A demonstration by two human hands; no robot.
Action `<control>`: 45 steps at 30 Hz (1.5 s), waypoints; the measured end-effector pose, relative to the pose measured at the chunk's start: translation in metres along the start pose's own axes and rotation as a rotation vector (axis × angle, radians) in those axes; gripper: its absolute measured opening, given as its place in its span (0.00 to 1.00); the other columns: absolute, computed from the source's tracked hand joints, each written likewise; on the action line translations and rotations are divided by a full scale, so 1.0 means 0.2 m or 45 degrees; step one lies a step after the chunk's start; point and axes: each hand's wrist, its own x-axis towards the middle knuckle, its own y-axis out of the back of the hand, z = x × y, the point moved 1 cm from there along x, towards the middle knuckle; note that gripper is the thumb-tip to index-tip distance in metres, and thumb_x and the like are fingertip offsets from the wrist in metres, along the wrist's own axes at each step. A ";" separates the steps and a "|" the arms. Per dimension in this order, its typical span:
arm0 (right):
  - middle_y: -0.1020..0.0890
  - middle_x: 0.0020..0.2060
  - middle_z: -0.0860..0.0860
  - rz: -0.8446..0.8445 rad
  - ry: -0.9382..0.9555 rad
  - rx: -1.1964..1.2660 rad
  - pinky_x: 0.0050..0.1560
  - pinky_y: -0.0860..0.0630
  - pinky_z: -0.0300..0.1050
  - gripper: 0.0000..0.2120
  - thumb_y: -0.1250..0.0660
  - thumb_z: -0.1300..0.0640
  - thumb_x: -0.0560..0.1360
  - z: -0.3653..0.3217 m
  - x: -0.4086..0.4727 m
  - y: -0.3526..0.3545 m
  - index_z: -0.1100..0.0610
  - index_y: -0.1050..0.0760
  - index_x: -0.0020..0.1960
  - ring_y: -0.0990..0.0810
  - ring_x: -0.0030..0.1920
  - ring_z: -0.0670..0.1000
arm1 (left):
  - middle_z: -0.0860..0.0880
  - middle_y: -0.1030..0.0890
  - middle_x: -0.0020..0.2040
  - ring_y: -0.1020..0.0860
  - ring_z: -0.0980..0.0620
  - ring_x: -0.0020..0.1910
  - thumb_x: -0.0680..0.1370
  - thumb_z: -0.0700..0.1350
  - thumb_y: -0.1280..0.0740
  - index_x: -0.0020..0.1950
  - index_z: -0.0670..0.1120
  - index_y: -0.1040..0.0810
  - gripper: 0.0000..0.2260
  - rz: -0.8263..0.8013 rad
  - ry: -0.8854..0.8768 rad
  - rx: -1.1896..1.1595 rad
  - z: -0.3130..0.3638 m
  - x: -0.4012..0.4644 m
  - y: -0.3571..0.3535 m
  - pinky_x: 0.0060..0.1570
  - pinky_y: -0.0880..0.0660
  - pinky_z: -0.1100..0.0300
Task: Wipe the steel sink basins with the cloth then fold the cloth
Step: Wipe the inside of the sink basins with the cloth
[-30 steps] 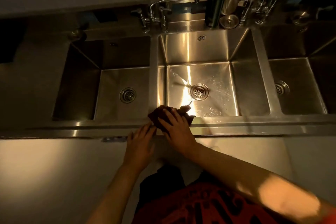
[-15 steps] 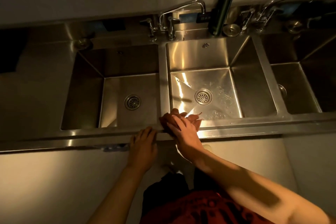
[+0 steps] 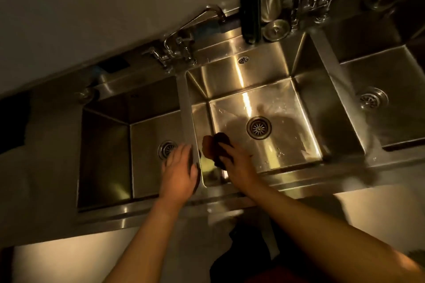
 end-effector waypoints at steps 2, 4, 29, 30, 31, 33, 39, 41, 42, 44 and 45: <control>0.29 0.73 0.52 0.004 -0.107 0.172 0.74 0.31 0.53 0.20 0.36 0.52 0.81 0.05 0.06 -0.04 0.43 0.28 0.72 0.28 0.71 0.52 | 0.49 0.38 0.83 0.42 0.46 0.82 0.83 0.51 0.38 0.83 0.53 0.41 0.28 -0.003 0.004 0.018 0.02 0.13 0.01 0.79 0.41 0.40; 0.25 0.70 0.51 0.050 -0.251 0.367 0.74 0.31 0.52 0.19 0.35 0.51 0.81 0.06 0.11 -0.07 0.37 0.28 0.69 0.26 0.70 0.52 | 0.48 0.38 0.83 0.41 0.44 0.81 0.83 0.51 0.38 0.83 0.52 0.41 0.28 0.020 -0.003 0.030 0.04 0.25 0.01 0.78 0.39 0.39; 0.43 0.81 0.51 -0.030 -0.210 0.539 0.80 0.44 0.53 0.27 0.42 0.55 0.83 0.08 0.88 -0.38 0.50 0.42 0.82 0.43 0.79 0.51 | 0.55 0.47 0.85 0.48 0.69 0.77 0.86 0.48 0.44 0.84 0.52 0.43 0.25 0.360 0.214 -0.249 0.11 0.98 -0.12 0.66 0.46 0.76; 0.44 0.81 0.51 -0.014 -0.210 0.536 0.80 0.46 0.51 0.27 0.41 0.56 0.84 0.08 0.94 -0.38 0.50 0.41 0.81 0.44 0.79 0.51 | 0.56 0.47 0.85 0.49 0.73 0.76 0.86 0.48 0.43 0.84 0.53 0.43 0.25 0.359 0.219 -0.252 0.12 0.97 -0.12 0.64 0.46 0.78; 0.44 0.81 0.51 0.005 -0.182 0.504 0.80 0.47 0.48 0.26 0.41 0.56 0.84 0.07 1.00 -0.36 0.50 0.41 0.81 0.44 0.79 0.52 | 0.55 0.47 0.85 0.49 0.76 0.74 0.86 0.47 0.43 0.84 0.53 0.42 0.25 0.367 0.217 -0.253 0.12 0.97 -0.12 0.63 0.46 0.81; 0.43 0.81 0.52 0.014 -0.124 0.433 0.80 0.46 0.48 0.26 0.43 0.53 0.85 0.05 1.15 -0.37 0.48 0.41 0.81 0.43 0.79 0.53 | 0.54 0.46 0.85 0.49 0.79 0.72 0.86 0.45 0.43 0.84 0.52 0.41 0.25 0.381 0.212 -0.257 0.12 0.98 -0.13 0.60 0.44 0.84; 0.42 0.80 0.50 0.040 -0.099 0.414 0.78 0.40 0.57 0.25 0.45 0.48 0.85 -0.01 1.35 -0.43 0.43 0.43 0.81 0.41 0.79 0.56 | 0.57 0.47 0.85 0.48 0.72 0.77 0.86 0.46 0.44 0.84 0.52 0.43 0.26 0.408 0.229 -0.244 0.11 0.98 -0.14 0.67 0.45 0.79; 0.41 0.80 0.51 0.048 -0.070 0.386 0.78 0.40 0.57 0.25 0.44 0.48 0.85 0.04 1.36 -0.44 0.44 0.42 0.81 0.40 0.78 0.57 | 0.57 0.47 0.85 0.45 0.63 0.81 0.86 0.47 0.44 0.84 0.53 0.43 0.26 0.438 0.232 -0.241 0.11 0.98 -0.15 0.74 0.42 0.67; 0.41 0.80 0.51 0.035 -0.094 0.395 0.77 0.39 0.58 0.25 0.44 0.48 0.84 0.08 1.36 -0.45 0.44 0.42 0.81 0.40 0.78 0.57 | 0.58 0.47 0.85 0.44 0.59 0.82 0.85 0.47 0.43 0.84 0.54 0.43 0.26 0.443 0.237 -0.245 0.10 0.98 -0.15 0.75 0.40 0.62; 0.40 0.80 0.52 -0.005 -0.238 0.431 0.77 0.38 0.56 0.25 0.43 0.49 0.84 0.20 1.37 -0.46 0.44 0.42 0.81 0.39 0.78 0.57 | 0.58 0.47 0.85 0.44 0.57 0.82 0.85 0.47 0.43 0.84 0.55 0.43 0.26 0.439 0.240 -0.267 0.10 0.99 -0.16 0.77 0.38 0.57; 0.40 0.79 0.53 -0.041 -0.323 0.413 0.76 0.38 0.55 0.25 0.42 0.50 0.84 0.27 1.37 -0.46 0.45 0.41 0.81 0.38 0.77 0.57 | 0.59 0.47 0.85 0.43 0.57 0.82 0.85 0.47 0.43 0.84 0.55 0.43 0.26 0.438 0.239 -0.281 0.10 0.99 -0.16 0.76 0.37 0.58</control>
